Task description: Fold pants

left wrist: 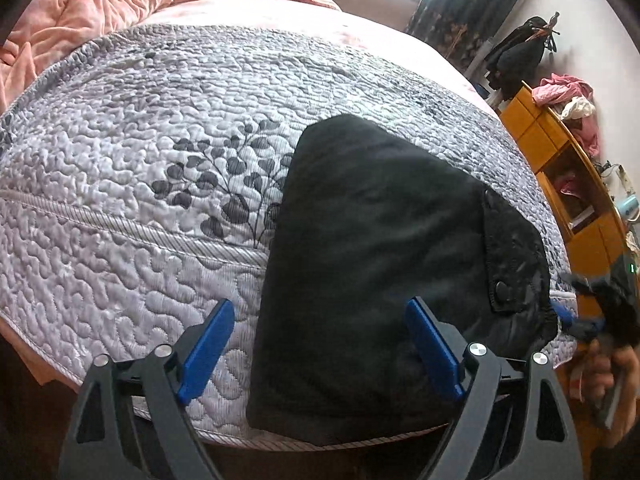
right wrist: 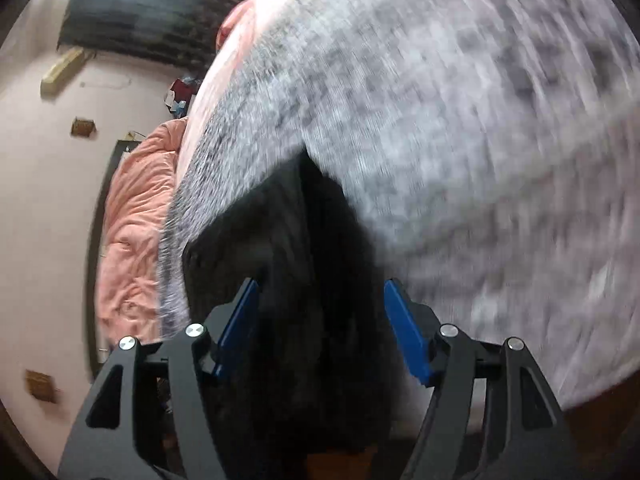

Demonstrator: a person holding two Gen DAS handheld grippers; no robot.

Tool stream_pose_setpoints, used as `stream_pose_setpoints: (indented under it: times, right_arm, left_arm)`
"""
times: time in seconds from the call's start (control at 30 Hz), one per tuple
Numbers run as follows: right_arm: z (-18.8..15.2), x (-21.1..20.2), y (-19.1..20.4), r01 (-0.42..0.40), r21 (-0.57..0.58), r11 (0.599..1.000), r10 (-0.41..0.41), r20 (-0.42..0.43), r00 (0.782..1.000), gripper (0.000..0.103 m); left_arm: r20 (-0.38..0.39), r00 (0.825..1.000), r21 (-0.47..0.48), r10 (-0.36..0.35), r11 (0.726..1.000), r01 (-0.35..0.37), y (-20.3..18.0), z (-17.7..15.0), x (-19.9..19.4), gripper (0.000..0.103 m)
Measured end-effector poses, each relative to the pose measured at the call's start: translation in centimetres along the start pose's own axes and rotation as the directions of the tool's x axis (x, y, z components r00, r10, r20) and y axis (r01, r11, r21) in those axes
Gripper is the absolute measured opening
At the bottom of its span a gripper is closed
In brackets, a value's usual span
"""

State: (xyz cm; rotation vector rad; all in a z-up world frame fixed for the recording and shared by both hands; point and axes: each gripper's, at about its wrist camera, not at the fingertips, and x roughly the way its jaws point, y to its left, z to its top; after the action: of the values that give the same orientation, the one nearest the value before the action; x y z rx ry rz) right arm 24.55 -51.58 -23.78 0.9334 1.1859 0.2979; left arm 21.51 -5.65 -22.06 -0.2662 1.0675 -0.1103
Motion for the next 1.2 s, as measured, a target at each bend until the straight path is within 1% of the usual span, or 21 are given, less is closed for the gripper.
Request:
stream_pose_setpoints:
  times: [0.07, 0.1, 0.13, 0.27, 0.33, 0.4, 0.47, 0.53, 0.57, 0.6, 0.63, 0.7, 0.73, 0.77, 0.8, 0.83, 0.9, 0.97, 1.03, 1.1, 1.2]
  right_arm:
    - [-2.0, 0.8, -0.8, -0.037, 0.036, 0.999, 0.039, -0.054, 0.998, 0.064]
    - [-2.8, 1.7, -0.8, -0.050, 0.028, 0.998, 0.052, -0.077, 0.996, 0.054]
    - [-3.2, 1.9, -0.6, -0.048, 0.019, 0.999, 0.049, -0.077, 0.996, 0.030]
    - [-3.8, 0.4, 0.6, 0.024, -0.016, 1.000, -0.024, -0.005, 1.000, 0.024]
    - [-4.0, 1.3, -0.1, 0.098, -0.022, 0.995, -0.098, -0.010, 0.995, 0.025]
    - [-4.2, 2.0, 0.4, 0.146, -0.083, 0.986, -0.148, -0.020, 0.989, 0.032]
    - [-4.5, 0.1, 2.2, 0.153, -0.140, 0.978, -0.148, 0.044, 0.988, 0.041]
    - [-4.6, -2.2, 3.9, 0.181, -0.162, 0.970, -0.161, 0.125, 0.979, 0.043]
    - [-4.8, -3.1, 5.1, 0.159, -0.189, 0.969, -0.131, 0.150, 0.980, 0.043]
    - [-5.1, -3.3, 6.1, 0.125, -0.216, 0.968, -0.095, 0.143, 0.985, 0.043]
    - [-5.1, -2.9, 6.6, 0.090, -0.230, 0.969, -0.065, 0.113, 0.992, 0.048]
    - [-6.0, -0.2, 6.6, 0.042, -0.246, 0.968, -0.041, 0.010, 0.999, 0.048]
    - [-6.2, 1.6, 6.0, 0.076, -0.247, 0.966, -0.087, -0.033, 0.996, 0.047]
    - [-6.2, 3.2, 5.0, 0.114, -0.238, 0.965, -0.134, -0.067, 0.989, 0.037]
    - [-6.1, 4.2, 3.9, 0.146, -0.217, 0.965, -0.169, -0.089, 0.982, 0.031]
    - [-5.9, 4.2, 3.6, 0.148, -0.202, 0.968, -0.170, -0.096, 0.981, 0.029]
    - [-5.1, 3.1, 4.4, 0.120, -0.202, 0.972, -0.143, -0.105, 0.984, 0.033]
    - [-4.3, 1.4, 6.0, 0.097, -0.238, 0.966, -0.114, -0.060, 0.992, 0.050]
    - [-2.7, -0.1, 7.4, 0.090, -0.265, 0.960, -0.094, 0.000, 0.996, 0.054]
    - [-0.3, -0.3, 8.1, 0.055, -0.243, 0.968, -0.051, 0.020, 0.998, 0.057]
    - [4.1, 1.3, 7.3, 0.007, -0.174, 0.985, -0.003, 0.023, 1.000, 0.057]
  left_arm:
    - [-0.009, 1.000, 0.003, -0.007, 1.000, 0.007, -0.2, -0.2, 0.4, 0.088]
    - [-0.012, 1.000, 0.011, -0.011, 1.000, 0.011, -0.4, -0.3, 0.5, 0.088]
    - [-0.015, 1.000, 0.018, -0.011, 1.000, 0.011, -0.5, -0.3, 0.6, 0.088]
    - [-0.018, 1.000, 0.019, -0.011, 1.000, 0.011, -0.5, -0.3, 0.3, 0.089]
    - [-0.028, 1.000, 0.012, -0.013, 1.000, 0.014, -0.4, -0.5, 0.5, 0.090]
    - [-0.037, 0.999, 0.008, -0.023, 1.000, 0.023, -0.2, -0.7, 0.6, 0.090]
    - [-0.010, 0.999, 0.002, -0.041, 0.999, 0.041, 0.1, -0.8, -0.5, 0.090]
    - [0.022, 0.996, -0.010, -0.087, 0.996, 0.087, 0.6, -1.1, -1.7, 0.091]
    - [0.027, 0.994, -0.015, -0.107, 0.994, 0.107, 0.7, -1.2, -2.0, 0.091]
    - [0.024, 0.993, -0.017, -0.117, 0.993, 0.117, 0.8, -1.3, -2.0, 0.091]
    - [0.012, 0.993, -0.012, -0.117, 0.993, 0.117, 0.8, -1.5, -1.7, 0.091]
    - [-0.014, 0.995, -0.015, -0.102, 0.995, 0.102, 0.9, -1.7, -0.6, 0.091]
    - [-0.035, 0.995, -0.022, -0.098, 0.995, 0.097, 1.0, -1.8, 0.1, 0.091]
    - [-0.059, 0.994, -0.026, -0.090, 0.996, 0.089, 1.0, -1.9, 0.7, 0.092]
    - [-0.118, 0.991, -0.029, -0.063, 0.998, 0.060, 1.2, -2.2, 2.1, 0.094]
    - [-0.146, 0.987, -0.036, -0.064, 0.998, 0.059, 1.4, -2.3, 2.6, 0.095]
    - [-0.157, 0.983, -0.067, -0.095, 0.994, 0.085, 2.1, -2.0, 2.4, 0.094]
    - [-0.128, 0.984, -0.079, -0.123, 0.990, 0.113, 2.4, -0.9, 1.2, 0.094]
    - [-0.065, 0.987, -0.097, -0.145, 0.986, 0.139, 2.7, 1.2, -0.1, 0.094]
    - [-0.012, 0.988, -0.108, -0.152, 0.983, 0.150, 2.5, 4.3, -0.6, 0.094]
    - [-0.030, 0.988, -0.082, -0.149, 0.986, 0.146, 1.2, 8.6, 1.4, 0.094]
